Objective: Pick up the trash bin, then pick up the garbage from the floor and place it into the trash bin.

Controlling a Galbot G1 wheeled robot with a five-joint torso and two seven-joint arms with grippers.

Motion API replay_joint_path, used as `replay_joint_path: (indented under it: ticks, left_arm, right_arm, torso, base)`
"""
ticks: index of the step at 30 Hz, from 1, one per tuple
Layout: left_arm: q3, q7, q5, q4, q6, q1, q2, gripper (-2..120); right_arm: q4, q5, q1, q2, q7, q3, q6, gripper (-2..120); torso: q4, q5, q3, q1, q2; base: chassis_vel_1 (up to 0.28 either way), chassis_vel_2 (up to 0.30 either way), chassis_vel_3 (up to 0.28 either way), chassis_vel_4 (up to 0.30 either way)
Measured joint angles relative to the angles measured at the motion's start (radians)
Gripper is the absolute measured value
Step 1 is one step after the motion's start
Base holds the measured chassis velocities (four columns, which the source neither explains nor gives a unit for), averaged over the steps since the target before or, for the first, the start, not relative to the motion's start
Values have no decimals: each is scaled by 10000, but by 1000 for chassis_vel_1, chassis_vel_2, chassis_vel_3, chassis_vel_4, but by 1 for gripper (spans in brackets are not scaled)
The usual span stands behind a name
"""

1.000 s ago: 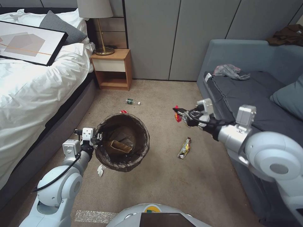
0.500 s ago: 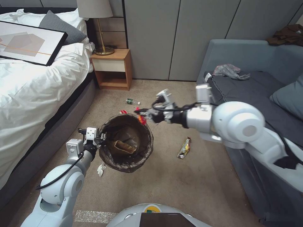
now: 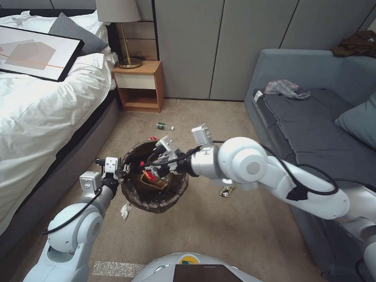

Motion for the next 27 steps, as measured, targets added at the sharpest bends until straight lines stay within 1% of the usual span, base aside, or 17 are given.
replay_joint_path:
  ticks: [3,4,5,6,9,10,11,13,15,16,17,19,20,22,23,26,27]
  left_arm:
    - [-44,6,-6,-7,0,0,1,0]
    - [-61,8,-14,-17,-2,0,-2,0]
    - [-62,9,-15,-19,-2,1,-3,0]
    - [-62,9,-15,-19,-2,1,-3,0]
    - [-64,14,-19,-26,-5,10,-15,0]
    - [-64,14,-19,-26,-5,10,-15,0]
    - [-67,13,-19,-25,-5,6,-22,0]
    - [-67,12,-19,-26,-6,5,-25,0]
    - [-71,10,-22,-17,-7,4,-48,0]
    - [-71,10,-22,-17,-7,4,-48,0]
    - [-72,10,-22,-11,-7,1,-57,0]
    - [-81,12,-22,-7,-8,-3,-76,0]
    - [-81,12,-22,-7,-8,-3,-76,0]
    - [-101,16,-24,-7,-8,-8,-79,0]
    - [-101,16,-24,-7,-8,-8,-79,0]
    - [-147,23,-24,-7,-8,-13,-72,0]
    - [-154,25,-24,-7,-8,-13,-69,0]
  right_arm:
    - [-139,-186,-57,70,-9,-277,1,0]
    - [-237,-430,-152,100,-30,-411,1,1]
    - [-261,-497,-182,111,-31,-425,1,5]
    - [-261,-497,-182,111,-31,-425,1,5]
    - [-478,-912,-417,193,-46,-418,1,20]
    - [-478,-912,-417,193,-46,-418,1,20]
    - [-543,-1072,-475,196,-53,-381,1,25]
    - [-566,-1122,-499,194,-58,-356,1,28]
    - [-647,-1416,-640,150,-101,-192,12,41]
    - [-647,-1416,-640,150,-101,-192,12,41]
    - [-667,-1547,-699,137,-142,-138,25,44]
    - [-745,-1827,-872,112,-234,46,90,57]
    - [-745,-1827,-872,112,-234,46,90,57]
    - [-819,-1989,-988,104,-320,178,228,67]
    - [-819,-1989,-988,104,-320,178,228,67]
    - [-848,-2153,-1096,98,-477,384,350,78]
    - [-846,-2189,-1115,96,-505,450,364,86]
  torso:
    - [1,0,0,0,0]
    - [0,0,0,0,0]
    - [0,1,0,0,0]
    - [0,1,0,0,0]
    - [-1,2,0,0,0]
    - [-1,2,0,0,0]
    - [0,2,0,0,0]
    - [0,2,0,0,0]
    - [-1,2,0,0,0]
    - [-1,2,0,0,0]
    - [-1,2,0,0,0]
    - [-1,2,0,0,0]
    - [-1,2,0,0,0]
    - [-1,3,0,0,0]
    - [-1,3,0,0,0]
    - [-1,3,0,0,0]
    - [0,3,0,0,0]
  base:
    - [0,0,0,0]
    - [0,0,0,0]
    - [0,0,0,0]
    - [0,0,0,0]
    - [0,0,0,0]
    - [0,0,0,0]
    - [0,0,0,0]
    - [0,0,0,0]
    - [0,0,0,0]
    - [0,0,0,0]
    - [0,0,0,0]
    - [0,0,0,0]
    - [0,0,0,0]
    - [0,0,0,0]
    - [0,0,0,0]
    - [0,0,0,0]
    - [0,0,0,0]
